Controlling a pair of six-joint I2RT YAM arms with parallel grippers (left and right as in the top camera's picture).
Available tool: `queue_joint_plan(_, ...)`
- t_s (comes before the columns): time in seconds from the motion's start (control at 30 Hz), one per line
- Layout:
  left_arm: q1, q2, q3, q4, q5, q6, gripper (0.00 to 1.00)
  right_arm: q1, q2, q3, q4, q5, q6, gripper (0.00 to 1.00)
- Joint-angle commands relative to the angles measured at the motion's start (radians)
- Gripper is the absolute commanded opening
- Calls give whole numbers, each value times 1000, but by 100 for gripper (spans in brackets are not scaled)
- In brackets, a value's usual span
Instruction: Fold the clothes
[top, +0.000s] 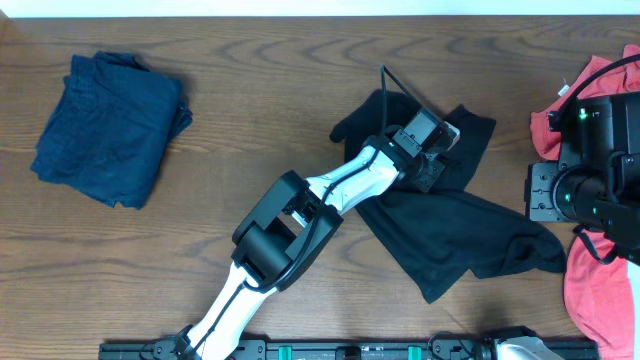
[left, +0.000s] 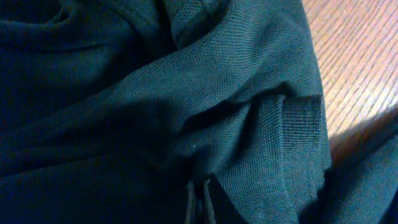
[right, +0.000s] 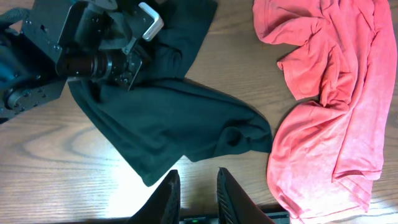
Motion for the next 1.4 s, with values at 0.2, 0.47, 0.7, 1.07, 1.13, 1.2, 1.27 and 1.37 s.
queue_joint_plan(0.2,19,-185,28,-23,-14,8,6,-7,2,-1,3,8,-1,19)
queue_joint_plan(0.47,238,-502,27,-103,-193,-16,6,-8,17,-1,16,7,-13,18)
queue_joint_plan(0.7,562,-582,27,-437,-192,-189,6,-8,85,-2,8,-1,-24,18)
queue_joint_plan(1.07,738,-575,2,-801,-151,-193,6,-7,258,-85,184,-77,-80,23)
queue_joint_plan(1.13,738,-575,2,-845,-151,-192,6,-7,301,-114,278,-147,-139,24)
queue_joint_plan(1.2,738,-575,2,-877,-151,-192,6,-6,351,-144,391,-211,-179,24)
queue_joint_plan(1.27,738,-575,2,-897,-151,-189,6,-3,414,-164,505,-246,-188,24)
queue_joint_plan(1.37,738,-574,2,-916,-151,-189,6,10,523,-169,656,-283,-183,32)
